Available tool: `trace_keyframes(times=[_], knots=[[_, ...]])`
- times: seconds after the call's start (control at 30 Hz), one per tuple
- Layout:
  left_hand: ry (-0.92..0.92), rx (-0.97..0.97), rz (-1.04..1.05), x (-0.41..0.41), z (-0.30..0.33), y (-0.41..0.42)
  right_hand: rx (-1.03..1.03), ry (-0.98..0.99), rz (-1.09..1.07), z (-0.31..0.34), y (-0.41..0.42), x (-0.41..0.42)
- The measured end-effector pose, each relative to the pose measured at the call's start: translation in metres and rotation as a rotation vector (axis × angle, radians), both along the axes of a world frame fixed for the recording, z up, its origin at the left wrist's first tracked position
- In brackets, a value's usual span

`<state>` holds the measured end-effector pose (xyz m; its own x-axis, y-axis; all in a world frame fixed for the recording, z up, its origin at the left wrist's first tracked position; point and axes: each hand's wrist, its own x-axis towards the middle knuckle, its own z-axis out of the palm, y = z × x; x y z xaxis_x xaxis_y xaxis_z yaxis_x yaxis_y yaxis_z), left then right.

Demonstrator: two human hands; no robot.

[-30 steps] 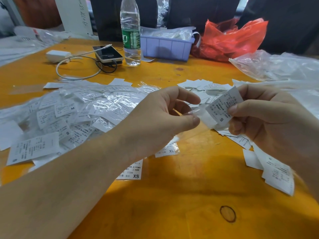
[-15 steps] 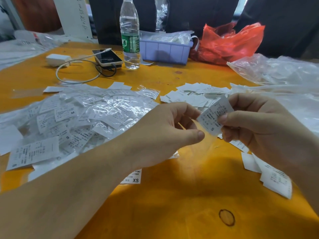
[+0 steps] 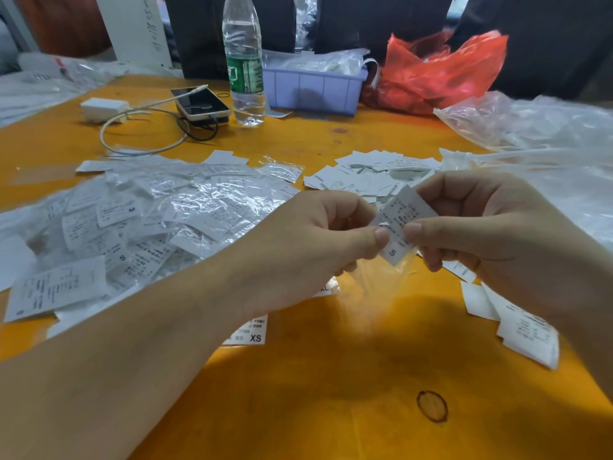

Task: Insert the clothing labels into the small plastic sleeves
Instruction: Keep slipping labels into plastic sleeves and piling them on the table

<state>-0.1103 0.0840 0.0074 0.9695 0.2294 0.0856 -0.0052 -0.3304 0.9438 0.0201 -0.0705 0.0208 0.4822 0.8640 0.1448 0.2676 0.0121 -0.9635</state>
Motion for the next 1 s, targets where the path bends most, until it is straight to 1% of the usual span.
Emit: trace_keyframes(times=[0.1,0.3,0.4,0.53,0.67,0.73,0.9,1.0], knots=[[-0.019,0.001,0.023,0.0001,-0.0006,0.0019,0.018,0.023,-0.008,-0.0003,0.0009,-0.0028],[-0.047,-0.006,0.08,-0.001,0.0012,0.0054,0.083,-0.119,-0.092,0.0021,-0.0023,-0.0028],[-0.043,-0.009,0.077,-0.0003,0.001,0.0028,0.064,-0.167,-0.083,0.0022,-0.0015,-0.0058],[-0.054,-0.021,0.087,0.0003,0.0007,0.0016,0.016,-0.171,-0.03,0.0,0.0003,-0.0087],[-0.048,-0.015,0.086,0.0008,0.001,0.0016,0.067,-0.197,-0.115,0.0021,-0.0021,-0.0051],[-0.039,-0.016,0.084,0.0002,0.001,0.0008,0.075,-0.244,-0.142,0.004,-0.0044,-0.0034],[-0.03,-0.025,0.091,0.0011,0.0002,-0.0004,0.044,-0.326,-0.114,0.0011,-0.0026,-0.0053],[-0.035,0.007,0.104,0.001,0.0001,-0.0007,0.012,-0.374,-0.07,-0.0007,-0.002,-0.0078]])
